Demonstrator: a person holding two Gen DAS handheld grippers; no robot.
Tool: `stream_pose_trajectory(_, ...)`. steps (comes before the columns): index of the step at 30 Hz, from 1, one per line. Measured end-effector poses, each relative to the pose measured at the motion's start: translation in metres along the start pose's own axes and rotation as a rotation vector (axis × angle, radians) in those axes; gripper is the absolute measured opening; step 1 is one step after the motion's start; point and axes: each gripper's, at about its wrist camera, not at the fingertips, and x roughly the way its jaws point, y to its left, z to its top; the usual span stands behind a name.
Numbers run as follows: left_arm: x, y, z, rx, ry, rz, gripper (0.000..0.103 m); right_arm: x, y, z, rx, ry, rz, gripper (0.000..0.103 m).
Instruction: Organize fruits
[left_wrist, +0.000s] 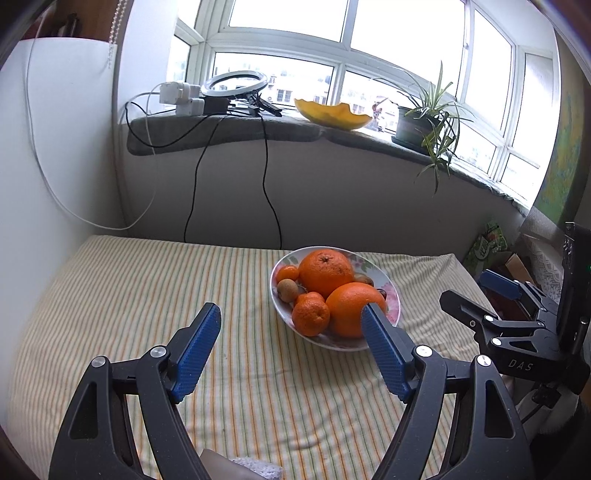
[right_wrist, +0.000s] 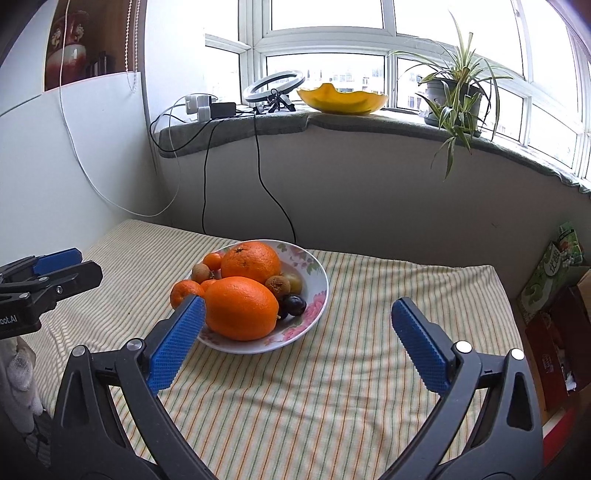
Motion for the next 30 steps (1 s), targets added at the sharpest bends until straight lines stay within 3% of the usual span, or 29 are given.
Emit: stream_pose_trajectory(30,-0.0033,-0.0033,0.001,0.008,-0.012,-0.002,0.078,0.0002,0.004,-0.004,-0.019,0.006,-0.007,0.103)
